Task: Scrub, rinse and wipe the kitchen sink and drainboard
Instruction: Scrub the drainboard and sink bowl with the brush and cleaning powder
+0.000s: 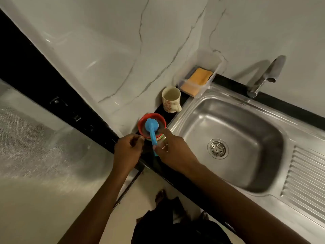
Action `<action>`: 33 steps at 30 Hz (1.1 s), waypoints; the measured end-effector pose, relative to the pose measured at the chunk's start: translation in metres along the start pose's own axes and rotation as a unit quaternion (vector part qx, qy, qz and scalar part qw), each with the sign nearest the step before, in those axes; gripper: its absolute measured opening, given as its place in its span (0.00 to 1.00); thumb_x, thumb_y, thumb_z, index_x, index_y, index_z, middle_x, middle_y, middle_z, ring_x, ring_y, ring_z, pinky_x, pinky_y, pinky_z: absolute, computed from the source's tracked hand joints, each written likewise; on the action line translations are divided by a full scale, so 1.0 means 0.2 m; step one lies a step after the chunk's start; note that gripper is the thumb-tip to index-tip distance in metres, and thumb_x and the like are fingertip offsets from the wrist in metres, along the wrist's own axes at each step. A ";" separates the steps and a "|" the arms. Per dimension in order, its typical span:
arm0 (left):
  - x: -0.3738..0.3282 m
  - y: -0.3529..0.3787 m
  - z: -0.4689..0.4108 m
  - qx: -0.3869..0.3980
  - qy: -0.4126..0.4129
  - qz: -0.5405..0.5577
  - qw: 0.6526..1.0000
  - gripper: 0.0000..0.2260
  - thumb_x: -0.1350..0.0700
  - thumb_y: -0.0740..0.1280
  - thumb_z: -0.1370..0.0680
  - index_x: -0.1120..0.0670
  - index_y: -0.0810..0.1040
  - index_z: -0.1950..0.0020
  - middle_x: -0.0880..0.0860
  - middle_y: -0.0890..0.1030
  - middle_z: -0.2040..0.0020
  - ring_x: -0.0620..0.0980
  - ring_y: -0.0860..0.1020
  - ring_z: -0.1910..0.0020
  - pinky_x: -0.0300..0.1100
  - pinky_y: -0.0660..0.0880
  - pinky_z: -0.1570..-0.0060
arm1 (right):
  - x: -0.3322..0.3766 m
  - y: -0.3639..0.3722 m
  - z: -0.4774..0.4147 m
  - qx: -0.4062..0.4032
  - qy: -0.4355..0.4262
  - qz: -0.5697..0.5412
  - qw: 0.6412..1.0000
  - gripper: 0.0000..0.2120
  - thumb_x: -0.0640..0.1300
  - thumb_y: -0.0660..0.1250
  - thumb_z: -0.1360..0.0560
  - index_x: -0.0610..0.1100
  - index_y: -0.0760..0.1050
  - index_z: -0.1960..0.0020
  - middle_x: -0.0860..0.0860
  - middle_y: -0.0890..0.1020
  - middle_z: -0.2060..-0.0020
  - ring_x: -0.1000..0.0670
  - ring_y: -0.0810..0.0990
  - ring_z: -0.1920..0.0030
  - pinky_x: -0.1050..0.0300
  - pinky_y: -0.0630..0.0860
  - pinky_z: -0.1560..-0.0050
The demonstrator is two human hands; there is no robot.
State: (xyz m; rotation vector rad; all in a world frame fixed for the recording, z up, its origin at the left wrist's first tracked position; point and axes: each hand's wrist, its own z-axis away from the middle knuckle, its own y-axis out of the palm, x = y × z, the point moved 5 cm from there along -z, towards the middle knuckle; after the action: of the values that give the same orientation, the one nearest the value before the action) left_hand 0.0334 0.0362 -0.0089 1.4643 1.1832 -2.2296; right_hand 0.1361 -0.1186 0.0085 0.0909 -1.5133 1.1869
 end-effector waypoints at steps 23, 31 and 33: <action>0.23 0.17 -0.26 0.089 -0.190 0.107 0.972 0.15 0.52 0.67 0.16 0.62 0.83 0.54 0.58 0.84 0.68 0.52 0.79 0.73 0.42 0.77 0.72 | 0.09 0.15 -0.56 0.082 0.038 0.306 0.948 0.25 0.58 0.66 0.19 0.45 0.69 0.29 0.48 0.81 0.46 0.46 0.82 0.49 0.52 0.79 0.52; 0.24 0.18 -0.24 0.082 -0.232 0.168 0.955 0.16 0.51 0.67 0.16 0.63 0.83 0.52 0.58 0.84 0.66 0.52 0.79 0.72 0.43 0.78 0.71 | 0.04 0.15 -0.59 0.056 0.011 0.277 0.959 0.25 0.56 0.70 0.21 0.51 0.71 0.26 0.49 0.82 0.42 0.45 0.83 0.46 0.52 0.79 0.48; 0.23 0.18 -0.24 0.081 -0.233 0.176 0.953 0.16 0.51 0.67 0.16 0.64 0.83 0.51 0.58 0.84 0.65 0.52 0.79 0.72 0.43 0.78 0.72 | 0.01 0.14 -0.61 0.057 0.025 0.239 0.969 0.24 0.55 0.70 0.21 0.51 0.73 0.28 0.50 0.82 0.45 0.47 0.83 0.48 0.53 0.80 0.48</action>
State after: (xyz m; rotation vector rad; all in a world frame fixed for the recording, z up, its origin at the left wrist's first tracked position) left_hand 0.0638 0.0580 -0.0755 1.0068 0.5565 -2.2719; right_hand 0.2043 -0.0192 -0.0277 -0.2408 -1.4648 1.6453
